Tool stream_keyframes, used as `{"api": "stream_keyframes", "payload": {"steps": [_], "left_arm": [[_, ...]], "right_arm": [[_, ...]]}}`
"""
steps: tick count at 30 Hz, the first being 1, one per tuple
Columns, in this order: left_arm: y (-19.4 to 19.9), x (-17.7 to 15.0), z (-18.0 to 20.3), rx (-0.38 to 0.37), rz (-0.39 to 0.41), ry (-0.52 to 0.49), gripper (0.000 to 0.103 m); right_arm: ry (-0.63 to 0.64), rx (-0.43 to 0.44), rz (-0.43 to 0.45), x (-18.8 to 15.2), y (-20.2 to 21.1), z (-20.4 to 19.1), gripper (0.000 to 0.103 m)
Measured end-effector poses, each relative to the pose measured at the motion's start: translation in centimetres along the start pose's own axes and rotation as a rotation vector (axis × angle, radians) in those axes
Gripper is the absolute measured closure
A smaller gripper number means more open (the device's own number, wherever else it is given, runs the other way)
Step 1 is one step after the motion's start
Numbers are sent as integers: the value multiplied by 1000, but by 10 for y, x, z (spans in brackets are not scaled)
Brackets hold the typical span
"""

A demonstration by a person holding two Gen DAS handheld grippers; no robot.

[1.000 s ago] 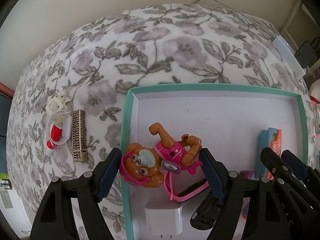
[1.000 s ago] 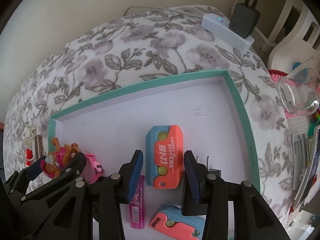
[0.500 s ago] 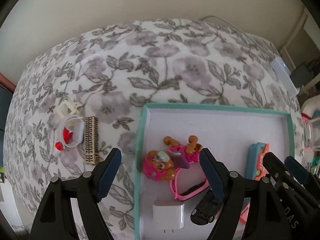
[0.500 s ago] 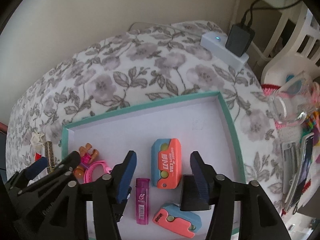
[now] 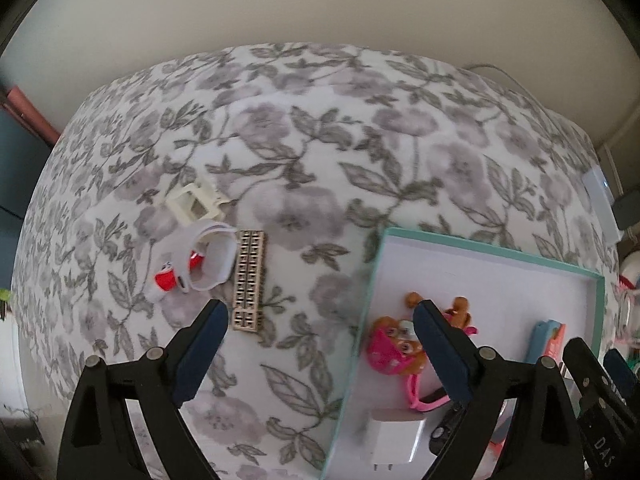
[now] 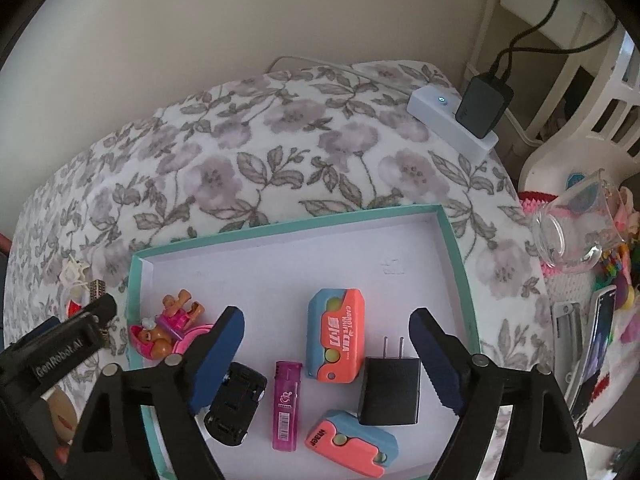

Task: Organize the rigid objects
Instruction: 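Move the left tool to the red tube while the right tool moves to the gold-black bar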

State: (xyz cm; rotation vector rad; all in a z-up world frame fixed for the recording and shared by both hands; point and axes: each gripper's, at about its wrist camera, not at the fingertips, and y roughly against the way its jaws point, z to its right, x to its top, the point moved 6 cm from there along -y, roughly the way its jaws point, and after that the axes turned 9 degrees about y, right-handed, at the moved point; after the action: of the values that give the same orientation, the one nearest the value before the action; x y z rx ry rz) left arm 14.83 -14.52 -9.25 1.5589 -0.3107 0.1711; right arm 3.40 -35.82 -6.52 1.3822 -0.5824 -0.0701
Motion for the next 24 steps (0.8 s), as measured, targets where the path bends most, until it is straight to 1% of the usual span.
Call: {"api": "stream_keyframes", "payload": {"steps": [2,4,6,8,9,14,17,21,24], "left_arm": [[-1,2,-7,6,1,19,9],[-1,4,-12,13,3,31,8],[-1,6,-19,16,5,48,8],[-2,7,-25,15,2,61,1],[-3,8,-28,15,2,67,0],[-2,14,-50,18,8,104,0],[0,20,-68,23,17,134,0],[3,28,-93,53,37,155,0],[5,32,-112,60,44,161,0]], "right_arm": [[10,-6,1,0,0,-2,11],[18,-9,5,1,0,-4,5],[23,-8,7,1,0,-6,4],[25,-7,5,1,0,-8,3],[26,-6,4,1,0,-10,2],[45,-9,3,1,-1,-20,2],[59,4,2,1,-2,-32,2],[96,28,7,1,-1,-55,2],[124,61,19,2,2,-77,2]]}}
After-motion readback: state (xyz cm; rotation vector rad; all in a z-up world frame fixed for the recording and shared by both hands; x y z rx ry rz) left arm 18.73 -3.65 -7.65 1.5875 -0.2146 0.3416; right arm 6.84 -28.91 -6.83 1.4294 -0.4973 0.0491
